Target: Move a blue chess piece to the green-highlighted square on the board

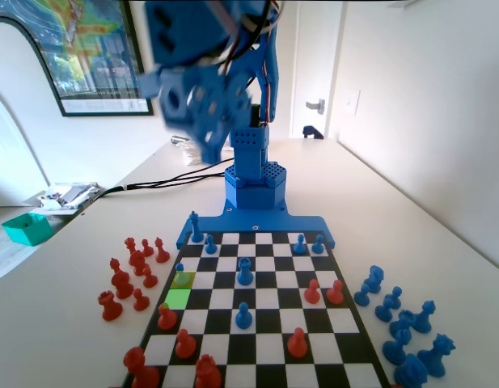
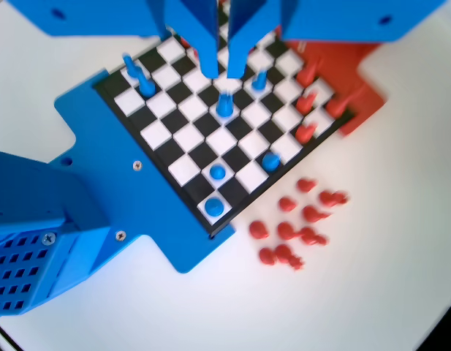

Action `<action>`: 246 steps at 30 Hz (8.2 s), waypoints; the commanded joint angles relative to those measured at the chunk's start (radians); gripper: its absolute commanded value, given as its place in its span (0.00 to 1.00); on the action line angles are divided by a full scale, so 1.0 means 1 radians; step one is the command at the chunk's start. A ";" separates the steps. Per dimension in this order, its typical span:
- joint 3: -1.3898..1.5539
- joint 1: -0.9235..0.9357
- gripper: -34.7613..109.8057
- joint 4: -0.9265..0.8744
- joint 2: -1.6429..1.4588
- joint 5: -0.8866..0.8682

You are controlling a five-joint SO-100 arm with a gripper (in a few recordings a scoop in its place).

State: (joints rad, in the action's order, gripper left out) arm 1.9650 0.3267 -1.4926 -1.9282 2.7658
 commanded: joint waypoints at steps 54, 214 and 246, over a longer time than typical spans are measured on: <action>-0.216 0.117 0.32 0.402 0.607 -0.043; -0.430 0.121 0.35 0.267 0.678 -0.023; -0.416 -0.080 0.25 -0.270 -0.313 -0.815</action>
State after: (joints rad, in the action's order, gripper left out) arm 1.5616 0.2516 -1.7227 -2.0985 1.9681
